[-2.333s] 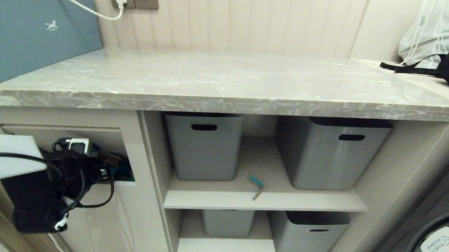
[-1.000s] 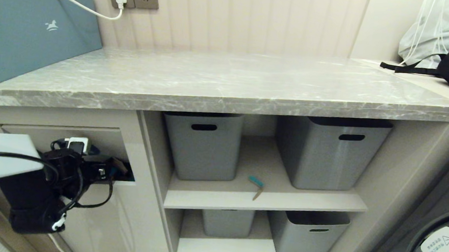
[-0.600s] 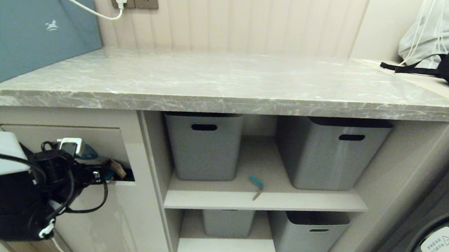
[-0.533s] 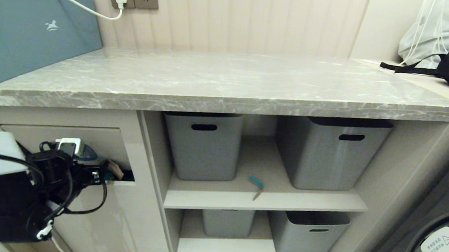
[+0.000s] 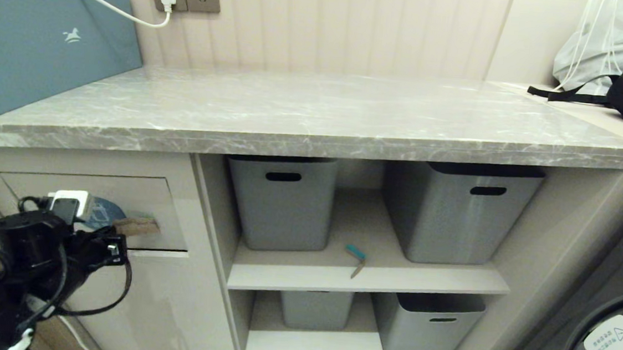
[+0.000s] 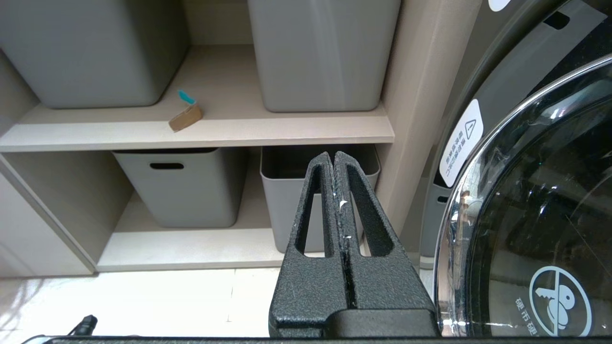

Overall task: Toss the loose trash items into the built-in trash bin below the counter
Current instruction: Put the garbage in the trash can

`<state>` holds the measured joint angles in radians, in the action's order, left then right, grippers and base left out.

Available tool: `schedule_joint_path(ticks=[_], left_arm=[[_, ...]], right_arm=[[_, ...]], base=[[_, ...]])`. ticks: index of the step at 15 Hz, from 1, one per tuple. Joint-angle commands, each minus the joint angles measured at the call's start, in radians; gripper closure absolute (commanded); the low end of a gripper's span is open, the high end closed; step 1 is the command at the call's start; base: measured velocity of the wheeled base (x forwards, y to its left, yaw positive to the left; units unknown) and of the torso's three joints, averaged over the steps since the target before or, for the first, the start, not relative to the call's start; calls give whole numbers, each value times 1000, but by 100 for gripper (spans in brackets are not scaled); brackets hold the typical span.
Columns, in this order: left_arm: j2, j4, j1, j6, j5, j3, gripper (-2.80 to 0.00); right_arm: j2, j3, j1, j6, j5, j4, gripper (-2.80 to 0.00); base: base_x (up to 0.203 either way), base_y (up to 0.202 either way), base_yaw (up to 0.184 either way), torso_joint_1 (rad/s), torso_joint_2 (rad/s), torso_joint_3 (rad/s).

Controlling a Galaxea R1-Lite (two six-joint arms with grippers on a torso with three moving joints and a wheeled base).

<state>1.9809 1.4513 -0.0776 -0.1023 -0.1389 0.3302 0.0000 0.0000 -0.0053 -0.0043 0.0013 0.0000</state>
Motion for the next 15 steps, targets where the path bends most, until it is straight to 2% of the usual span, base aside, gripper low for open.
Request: schedule_joint_path(ticks=[1,3,4,5,6,11,14,15], left_arm=[[-128,7,18,-1,0,-76,0],[-235,3,71,-1,5,-170,0],[-276,1,130,-5,19,-214,0],[-295,0,173,-10,31,-235,0],[-303,1,185,-16,37,-233,0],[-310,8,174,-17,30,-233,0],[-284,3,154,-11,-49,-228,0],[-264,3,140,-9,-52,-223,0]], right_arm=[[0,0,-1,0,0,0,0],[0,0,-1,0,0,0,0],[0,0,-1,0,0,0,0],[0,0,-1,0,0,0,0],[0,0,0,0,0,0,0],[0,0,-1,0,0,0,0],[0,0,-1,0,0,0,0],[0,0,-1,0,0,0,0]], base=[[0,0,0,0,0,0],[0,0,0,0,0,0],[0,0,0,0,0,0],[0,0,0,0,0,0],[0,0,0,0,0,0],[0,0,0,0,0,0],[0,0,0,0,0,0],[0,0,0,0,0,0]])
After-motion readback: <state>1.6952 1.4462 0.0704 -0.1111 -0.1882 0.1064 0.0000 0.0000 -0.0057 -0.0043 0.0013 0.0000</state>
